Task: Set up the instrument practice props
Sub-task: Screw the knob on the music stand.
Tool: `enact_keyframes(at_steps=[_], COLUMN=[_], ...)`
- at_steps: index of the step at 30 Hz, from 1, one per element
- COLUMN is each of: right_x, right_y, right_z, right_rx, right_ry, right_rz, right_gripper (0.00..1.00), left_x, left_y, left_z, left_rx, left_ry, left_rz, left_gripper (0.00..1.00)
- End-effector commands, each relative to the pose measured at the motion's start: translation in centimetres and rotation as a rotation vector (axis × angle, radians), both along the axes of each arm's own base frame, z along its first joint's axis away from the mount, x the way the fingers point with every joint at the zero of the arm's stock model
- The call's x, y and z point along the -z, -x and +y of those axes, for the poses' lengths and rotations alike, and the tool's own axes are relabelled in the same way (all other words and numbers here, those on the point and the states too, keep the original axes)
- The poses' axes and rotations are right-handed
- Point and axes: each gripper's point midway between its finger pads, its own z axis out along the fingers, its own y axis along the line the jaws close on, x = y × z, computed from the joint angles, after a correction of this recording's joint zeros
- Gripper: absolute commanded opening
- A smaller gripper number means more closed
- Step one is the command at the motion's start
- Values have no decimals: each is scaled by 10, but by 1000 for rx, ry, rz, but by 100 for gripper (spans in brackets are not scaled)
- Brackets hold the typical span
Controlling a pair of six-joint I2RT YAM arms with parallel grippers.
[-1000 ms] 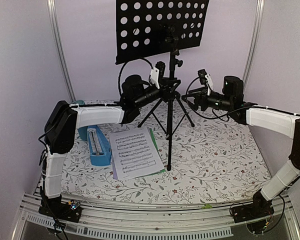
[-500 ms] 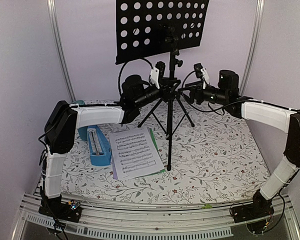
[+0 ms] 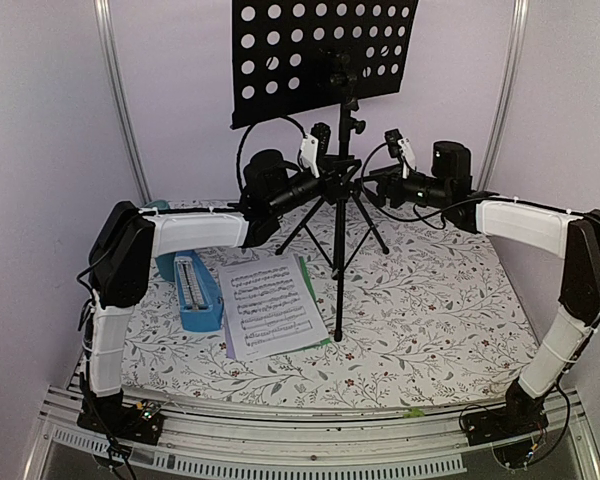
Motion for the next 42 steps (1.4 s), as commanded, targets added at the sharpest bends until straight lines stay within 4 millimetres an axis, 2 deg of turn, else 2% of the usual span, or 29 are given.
enact_keyframes(at_steps=[1, 7, 10, 12, 15, 19, 24, 30, 34, 37, 42], right_x=[27, 51, 51, 58, 54, 37, 19, 8, 6, 5, 16], right_y=[-15, -5, 0, 7, 7, 11, 23, 39, 43, 38, 33], right_z=[-7, -7, -7, -9, -16, -22, -19, -3, 7, 9, 12], right_rx=[45, 19, 11, 8, 51, 75, 31, -49, -88, -84, -81], right_ry=[32, 44, 31, 31, 30, 22, 33, 79, 114, 133, 160], right_rz=[82, 126, 128, 144, 141, 104, 36, -58, -101, -120, -127], right_gripper=[70, 70, 70, 70, 70, 70, 70, 70, 69, 67, 61], left_x=[23, 23, 24, 24, 24, 24, 24, 25, 23, 23, 23], left_y=[11, 10, 10, 10, 10, 10, 10, 9, 9, 9, 9], left_z=[-13, -12, -12, -12, -12, -12, -12, -13, -13, -13, -13], left_rx=[49, 46, 45, 46, 44, 44, 45, 48, 46, 48, 48], left_ry=[-45, -47, -48, -48, -49, -48, -46, -45, -47, -49, -48], left_rz=[99, 99, 100, 100, 101, 101, 100, 103, 99, 97, 97], left_gripper=[0, 0, 0, 0, 0, 0, 0, 0, 0, 0, 0])
